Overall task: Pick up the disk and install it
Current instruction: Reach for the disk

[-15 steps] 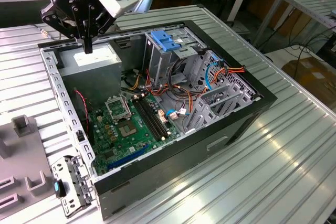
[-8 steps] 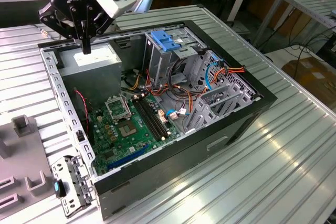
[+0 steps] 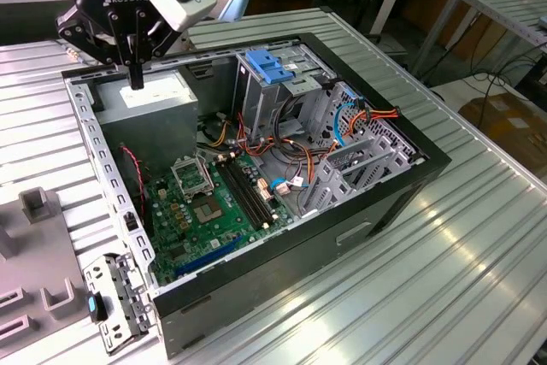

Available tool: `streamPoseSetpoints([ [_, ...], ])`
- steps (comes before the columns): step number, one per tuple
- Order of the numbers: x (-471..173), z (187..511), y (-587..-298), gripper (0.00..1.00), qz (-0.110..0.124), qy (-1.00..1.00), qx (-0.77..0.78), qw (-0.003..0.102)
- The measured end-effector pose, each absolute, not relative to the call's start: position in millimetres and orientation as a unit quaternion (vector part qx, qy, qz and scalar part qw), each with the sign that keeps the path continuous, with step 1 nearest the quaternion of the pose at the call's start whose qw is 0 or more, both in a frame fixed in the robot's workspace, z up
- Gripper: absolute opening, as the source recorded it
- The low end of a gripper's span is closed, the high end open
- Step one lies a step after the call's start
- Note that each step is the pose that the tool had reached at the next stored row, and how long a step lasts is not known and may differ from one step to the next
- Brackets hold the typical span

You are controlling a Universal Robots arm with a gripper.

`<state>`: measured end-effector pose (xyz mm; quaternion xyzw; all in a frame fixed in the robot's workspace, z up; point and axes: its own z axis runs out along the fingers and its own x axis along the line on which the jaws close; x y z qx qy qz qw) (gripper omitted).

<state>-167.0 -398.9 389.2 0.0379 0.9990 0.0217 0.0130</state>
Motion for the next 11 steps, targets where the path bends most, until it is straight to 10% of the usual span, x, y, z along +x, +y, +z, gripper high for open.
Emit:
streamPoseSetpoints([
  [11,-177.2,388.3,-399.0,0.11,0.022,0.999,0.038,0.013],
])
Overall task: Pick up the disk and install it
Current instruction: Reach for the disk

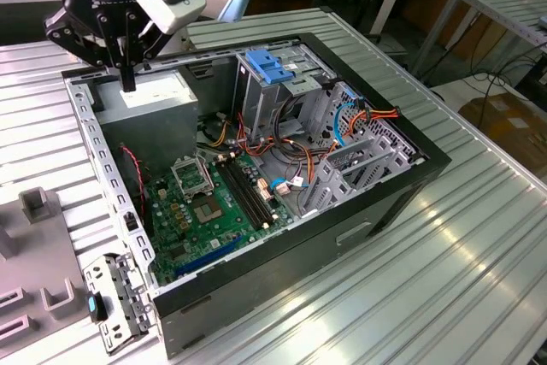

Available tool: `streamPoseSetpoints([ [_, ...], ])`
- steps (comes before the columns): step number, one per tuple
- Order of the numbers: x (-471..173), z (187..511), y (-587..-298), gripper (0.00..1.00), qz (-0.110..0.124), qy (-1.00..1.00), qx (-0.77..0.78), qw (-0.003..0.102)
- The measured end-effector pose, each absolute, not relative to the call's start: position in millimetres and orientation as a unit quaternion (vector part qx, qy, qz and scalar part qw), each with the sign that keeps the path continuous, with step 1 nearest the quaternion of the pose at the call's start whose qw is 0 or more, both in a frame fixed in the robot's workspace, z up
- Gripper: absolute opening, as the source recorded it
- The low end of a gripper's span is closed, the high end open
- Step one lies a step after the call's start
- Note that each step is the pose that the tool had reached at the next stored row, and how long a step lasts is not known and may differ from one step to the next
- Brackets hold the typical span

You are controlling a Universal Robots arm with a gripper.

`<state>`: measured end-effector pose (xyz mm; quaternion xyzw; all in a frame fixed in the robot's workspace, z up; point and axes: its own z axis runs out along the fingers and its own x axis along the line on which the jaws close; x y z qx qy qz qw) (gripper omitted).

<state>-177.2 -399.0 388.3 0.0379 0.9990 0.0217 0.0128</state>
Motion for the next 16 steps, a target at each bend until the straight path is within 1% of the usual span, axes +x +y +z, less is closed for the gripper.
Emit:
streamPoseSetpoints([
  [16,-197.8,387.8,-398.4,0.11,0.022,0.999,0.038,0.013],
])
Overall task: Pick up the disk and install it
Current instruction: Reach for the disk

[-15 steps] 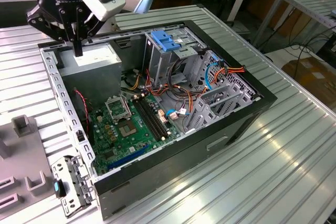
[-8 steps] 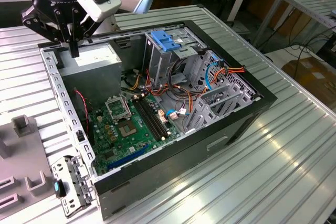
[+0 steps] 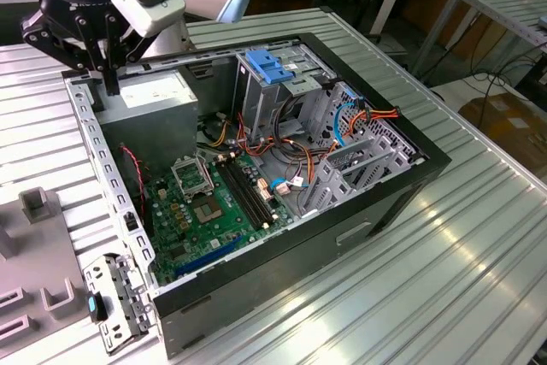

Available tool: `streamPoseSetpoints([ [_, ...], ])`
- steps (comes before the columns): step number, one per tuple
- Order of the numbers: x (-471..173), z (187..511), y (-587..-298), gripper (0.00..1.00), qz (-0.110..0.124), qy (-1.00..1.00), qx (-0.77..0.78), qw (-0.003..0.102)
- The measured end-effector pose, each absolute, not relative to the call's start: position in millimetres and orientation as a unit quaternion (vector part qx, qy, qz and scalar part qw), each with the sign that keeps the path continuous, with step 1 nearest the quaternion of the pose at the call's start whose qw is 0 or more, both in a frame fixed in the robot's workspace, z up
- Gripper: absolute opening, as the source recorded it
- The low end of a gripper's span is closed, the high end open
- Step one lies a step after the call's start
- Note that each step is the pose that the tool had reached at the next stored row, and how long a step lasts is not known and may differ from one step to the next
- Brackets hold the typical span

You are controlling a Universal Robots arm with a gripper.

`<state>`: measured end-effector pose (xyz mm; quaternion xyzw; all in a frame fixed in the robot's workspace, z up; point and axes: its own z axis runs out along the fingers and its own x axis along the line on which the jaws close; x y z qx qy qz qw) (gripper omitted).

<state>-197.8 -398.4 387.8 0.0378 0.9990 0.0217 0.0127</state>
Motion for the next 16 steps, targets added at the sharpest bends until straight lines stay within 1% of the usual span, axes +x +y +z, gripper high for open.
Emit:
streamPoseSetpoints([
  [16,-220.5,387.8,-398.3,0.11,0.022,0.999,0.038,0.013],
])
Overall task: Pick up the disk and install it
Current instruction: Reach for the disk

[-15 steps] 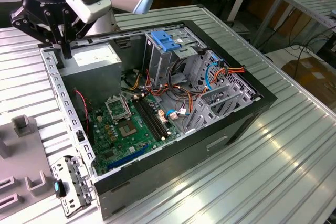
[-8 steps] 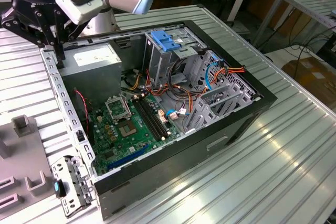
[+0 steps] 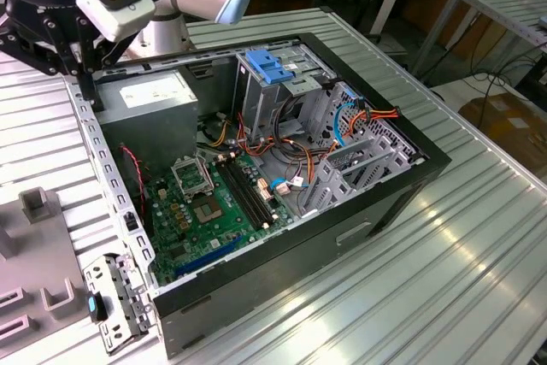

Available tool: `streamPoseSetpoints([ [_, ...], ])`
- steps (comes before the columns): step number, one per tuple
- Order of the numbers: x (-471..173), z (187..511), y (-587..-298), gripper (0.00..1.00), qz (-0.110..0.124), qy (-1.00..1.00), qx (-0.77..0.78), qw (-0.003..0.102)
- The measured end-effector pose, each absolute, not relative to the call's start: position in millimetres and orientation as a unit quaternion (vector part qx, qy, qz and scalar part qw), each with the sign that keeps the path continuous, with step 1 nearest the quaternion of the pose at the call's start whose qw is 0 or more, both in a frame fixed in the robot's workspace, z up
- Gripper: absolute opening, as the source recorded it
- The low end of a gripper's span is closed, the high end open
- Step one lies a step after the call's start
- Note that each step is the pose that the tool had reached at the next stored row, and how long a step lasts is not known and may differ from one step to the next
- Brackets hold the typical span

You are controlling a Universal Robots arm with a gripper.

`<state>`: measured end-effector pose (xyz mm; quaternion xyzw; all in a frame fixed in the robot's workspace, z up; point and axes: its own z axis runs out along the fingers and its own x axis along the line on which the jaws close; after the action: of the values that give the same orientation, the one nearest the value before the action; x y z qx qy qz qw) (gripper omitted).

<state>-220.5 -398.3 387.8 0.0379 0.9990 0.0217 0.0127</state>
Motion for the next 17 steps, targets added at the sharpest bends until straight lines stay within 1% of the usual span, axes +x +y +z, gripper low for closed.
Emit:
streamPoseSetpoints([
  [17,-244.4,387.8,-398.3,0.11,0.022,0.999,0.038,0.013],
])
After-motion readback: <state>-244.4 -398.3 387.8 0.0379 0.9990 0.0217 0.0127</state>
